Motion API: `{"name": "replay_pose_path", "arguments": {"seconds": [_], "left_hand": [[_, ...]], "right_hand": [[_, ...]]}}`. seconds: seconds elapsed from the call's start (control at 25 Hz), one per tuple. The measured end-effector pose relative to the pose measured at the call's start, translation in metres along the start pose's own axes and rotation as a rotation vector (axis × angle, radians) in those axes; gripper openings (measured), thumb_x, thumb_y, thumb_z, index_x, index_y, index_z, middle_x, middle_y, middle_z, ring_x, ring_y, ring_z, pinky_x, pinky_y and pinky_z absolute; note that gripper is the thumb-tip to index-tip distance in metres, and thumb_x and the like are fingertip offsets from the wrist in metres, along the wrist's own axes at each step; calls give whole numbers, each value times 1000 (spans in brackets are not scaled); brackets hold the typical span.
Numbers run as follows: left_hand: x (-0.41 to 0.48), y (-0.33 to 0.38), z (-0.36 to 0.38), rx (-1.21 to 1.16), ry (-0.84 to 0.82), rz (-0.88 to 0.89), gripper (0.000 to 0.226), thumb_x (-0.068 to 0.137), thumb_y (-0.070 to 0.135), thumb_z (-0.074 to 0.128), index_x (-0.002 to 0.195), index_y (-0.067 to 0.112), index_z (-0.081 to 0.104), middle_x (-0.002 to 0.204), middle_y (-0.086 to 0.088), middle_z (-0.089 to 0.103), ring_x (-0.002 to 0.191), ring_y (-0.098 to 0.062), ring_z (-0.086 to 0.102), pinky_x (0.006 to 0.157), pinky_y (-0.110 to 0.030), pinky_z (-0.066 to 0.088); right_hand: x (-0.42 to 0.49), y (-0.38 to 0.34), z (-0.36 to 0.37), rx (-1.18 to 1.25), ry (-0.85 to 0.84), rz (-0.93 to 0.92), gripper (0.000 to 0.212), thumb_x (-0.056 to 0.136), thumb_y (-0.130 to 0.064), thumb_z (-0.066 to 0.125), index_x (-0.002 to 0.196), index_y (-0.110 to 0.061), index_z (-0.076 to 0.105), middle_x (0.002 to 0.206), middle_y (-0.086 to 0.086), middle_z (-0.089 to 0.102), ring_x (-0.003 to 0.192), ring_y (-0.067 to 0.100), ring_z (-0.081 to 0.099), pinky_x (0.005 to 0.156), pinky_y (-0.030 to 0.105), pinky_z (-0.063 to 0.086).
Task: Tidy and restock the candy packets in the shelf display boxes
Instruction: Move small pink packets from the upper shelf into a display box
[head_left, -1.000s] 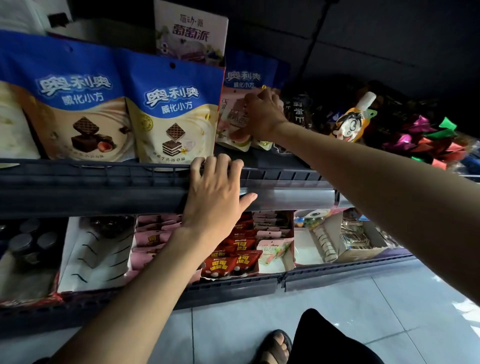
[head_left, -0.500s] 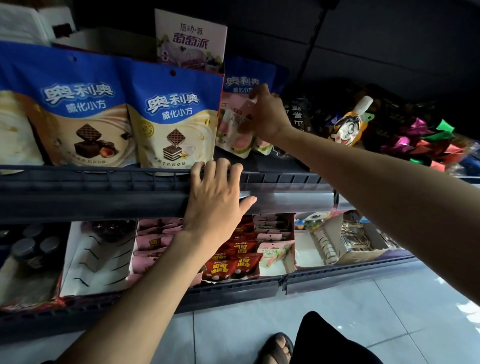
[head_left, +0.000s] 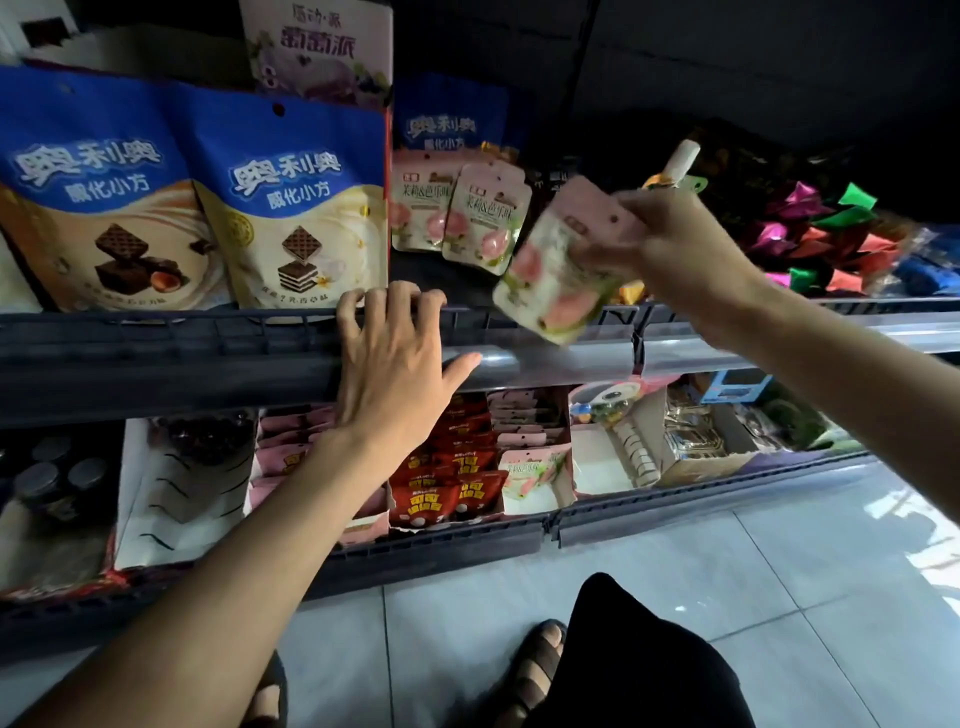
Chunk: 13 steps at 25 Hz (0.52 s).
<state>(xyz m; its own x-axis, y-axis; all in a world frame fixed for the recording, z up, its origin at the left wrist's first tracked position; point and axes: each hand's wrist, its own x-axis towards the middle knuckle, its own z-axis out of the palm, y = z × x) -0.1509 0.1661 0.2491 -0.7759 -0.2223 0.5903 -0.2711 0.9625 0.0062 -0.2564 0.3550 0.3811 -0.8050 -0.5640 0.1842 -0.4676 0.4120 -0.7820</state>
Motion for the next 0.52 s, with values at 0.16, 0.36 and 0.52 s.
{"name": "replay_pose_path", "arguments": {"seconds": [0.16,0.36,0.52], "left_hand": [[0,5,6,-1,6,12,68,84,66,48,121,9,47,112,-13,50,105,-32,46,104,-51,26],[1,4,14,44,36,12,73,85,71,44,120,7,45,111,-15,50,105,-34,47,103,-51,27],[0,3,19,72,42,6,73,86,71,41,121,7,44,114,-17,50,108,-35,46,104,-52,26]], "right_hand": [[-53,89,19,-266,-274,94,8,85,-18,69,93,-16,69,80,-4,73,70,5,69,64,12,52],[-65,236,90,-580,-238,187,9,86,-32,70,85,-24,72,83,-1,72,76,21,67,63,30,50],[-48,294,137,-515,-196,183,11,87,-25,69,98,-24,73,95,-8,72,83,14,66,70,29,52]]}}
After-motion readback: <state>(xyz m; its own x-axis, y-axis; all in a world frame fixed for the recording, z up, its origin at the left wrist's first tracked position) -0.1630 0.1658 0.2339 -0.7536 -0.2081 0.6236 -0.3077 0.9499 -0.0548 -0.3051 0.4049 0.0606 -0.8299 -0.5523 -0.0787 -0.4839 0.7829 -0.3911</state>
